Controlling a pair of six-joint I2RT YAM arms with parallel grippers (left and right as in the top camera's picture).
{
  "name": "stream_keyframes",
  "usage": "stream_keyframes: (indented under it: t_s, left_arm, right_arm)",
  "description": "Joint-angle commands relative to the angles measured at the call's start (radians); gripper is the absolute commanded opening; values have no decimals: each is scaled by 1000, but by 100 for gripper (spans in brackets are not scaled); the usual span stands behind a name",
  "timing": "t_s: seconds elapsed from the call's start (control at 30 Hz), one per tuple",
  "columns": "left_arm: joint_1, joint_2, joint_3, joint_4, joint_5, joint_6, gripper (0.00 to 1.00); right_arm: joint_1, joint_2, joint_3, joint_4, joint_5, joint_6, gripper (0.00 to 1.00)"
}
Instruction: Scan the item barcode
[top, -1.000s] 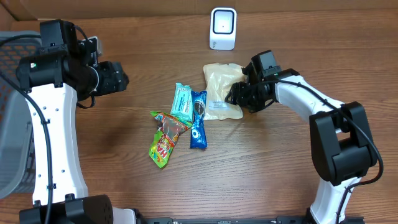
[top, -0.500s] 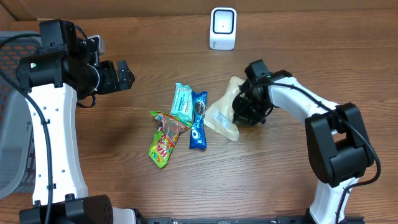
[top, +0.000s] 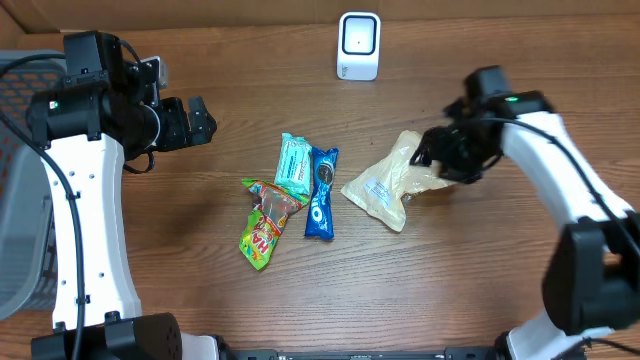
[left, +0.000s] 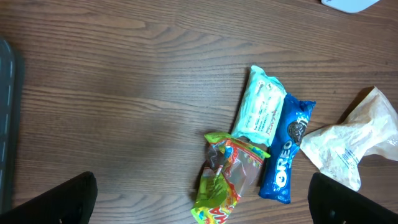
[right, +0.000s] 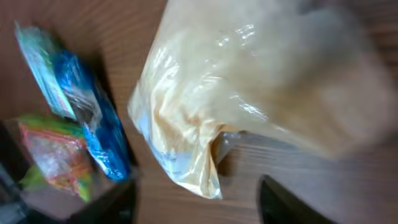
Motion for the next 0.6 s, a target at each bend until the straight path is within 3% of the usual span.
stream_keyframes:
  t_s: [0.0,0.13,0.27,0.57]
  left_arm:
    - [-1,-4,-9,3,19,26,100]
    - [-1,-4,-9,3,19,26,100]
    - [-1,-4,-9,3,19,26,100]
    - [-1,-4,-9,3,19,26,100]
  right_arm:
    - [-58,-10,-2,6,78,60,83]
    - [-89,-10,-79,45,75,61,93]
    - [-92,-10,-180,131,34,56,95]
    - [-63,-9,-429,565,-130,39,95]
